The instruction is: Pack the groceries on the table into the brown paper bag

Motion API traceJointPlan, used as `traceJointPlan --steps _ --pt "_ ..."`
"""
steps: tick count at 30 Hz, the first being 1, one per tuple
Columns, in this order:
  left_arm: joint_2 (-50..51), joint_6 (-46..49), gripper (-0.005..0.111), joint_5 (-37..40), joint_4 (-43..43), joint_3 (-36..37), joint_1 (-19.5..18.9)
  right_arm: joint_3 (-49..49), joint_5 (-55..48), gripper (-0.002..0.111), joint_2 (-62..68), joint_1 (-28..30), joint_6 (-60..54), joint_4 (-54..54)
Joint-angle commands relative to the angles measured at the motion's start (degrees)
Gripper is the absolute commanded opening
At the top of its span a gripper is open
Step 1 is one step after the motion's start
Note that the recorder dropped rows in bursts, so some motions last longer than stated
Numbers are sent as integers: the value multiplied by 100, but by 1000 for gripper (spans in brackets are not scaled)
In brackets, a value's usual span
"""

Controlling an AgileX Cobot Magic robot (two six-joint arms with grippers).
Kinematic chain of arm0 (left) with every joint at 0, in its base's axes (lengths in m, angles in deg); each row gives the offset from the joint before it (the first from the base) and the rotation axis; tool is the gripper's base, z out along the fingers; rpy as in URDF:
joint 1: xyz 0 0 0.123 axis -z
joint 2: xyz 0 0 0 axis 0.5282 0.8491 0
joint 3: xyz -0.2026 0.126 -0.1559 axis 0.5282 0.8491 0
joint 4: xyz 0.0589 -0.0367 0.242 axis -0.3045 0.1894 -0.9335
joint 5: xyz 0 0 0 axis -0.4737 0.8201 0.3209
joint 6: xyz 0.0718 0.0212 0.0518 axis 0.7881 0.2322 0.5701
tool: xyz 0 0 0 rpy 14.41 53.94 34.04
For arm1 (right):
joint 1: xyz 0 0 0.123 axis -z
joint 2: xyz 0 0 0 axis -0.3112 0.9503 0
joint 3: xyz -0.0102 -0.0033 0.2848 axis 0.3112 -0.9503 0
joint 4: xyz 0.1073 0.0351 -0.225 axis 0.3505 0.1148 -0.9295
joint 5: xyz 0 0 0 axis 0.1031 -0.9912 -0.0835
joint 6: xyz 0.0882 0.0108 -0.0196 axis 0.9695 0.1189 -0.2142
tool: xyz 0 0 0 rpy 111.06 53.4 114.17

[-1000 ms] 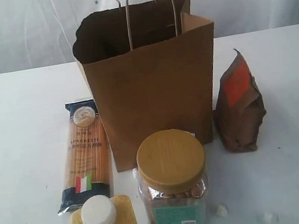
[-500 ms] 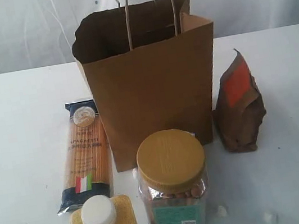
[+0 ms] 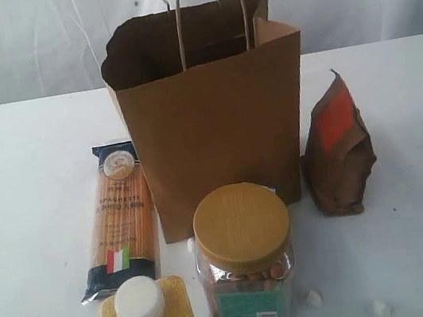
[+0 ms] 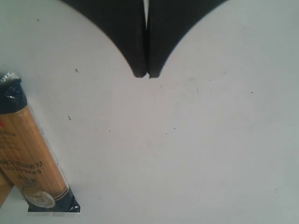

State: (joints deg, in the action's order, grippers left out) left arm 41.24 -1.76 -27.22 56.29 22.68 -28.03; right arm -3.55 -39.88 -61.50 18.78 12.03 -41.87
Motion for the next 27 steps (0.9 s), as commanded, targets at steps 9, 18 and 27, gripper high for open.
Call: traceJointPlan --steps 9,18,27 --pt "-29 -8 0 -2 -8 36 26 -34 25 0 -1210 -5 -79 0" --pt "-29 -8 0 -2 -8 36 26 -34 -51 0 -1212 -5 -186 -83" --pt "-29 -8 0 -2 -8 36 26 -315 -1045 0 -1856 -5 -870 -863"
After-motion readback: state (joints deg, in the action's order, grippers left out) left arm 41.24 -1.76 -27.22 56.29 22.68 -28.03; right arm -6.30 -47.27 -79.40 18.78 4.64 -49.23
